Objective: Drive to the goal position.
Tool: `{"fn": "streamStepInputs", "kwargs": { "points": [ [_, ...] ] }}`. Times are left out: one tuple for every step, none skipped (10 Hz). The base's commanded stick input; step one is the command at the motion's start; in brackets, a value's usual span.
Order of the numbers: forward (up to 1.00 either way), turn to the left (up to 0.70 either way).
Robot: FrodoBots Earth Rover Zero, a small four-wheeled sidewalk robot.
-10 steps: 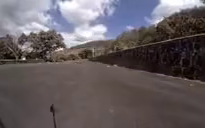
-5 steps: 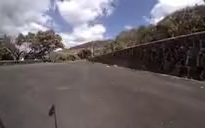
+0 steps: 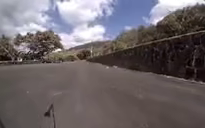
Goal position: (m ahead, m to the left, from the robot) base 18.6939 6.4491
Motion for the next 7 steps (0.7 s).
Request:
{"fn": "streamStepInputs", "kwargs": {
  "points": [
    [0.7,0.18],
    [0.7,0.11],
    [0.7,0.0],
    [0.7,0.0],
    [0.7,0.0],
    [0.7,0.0],
    [0.7,0.0]
  ]
}}
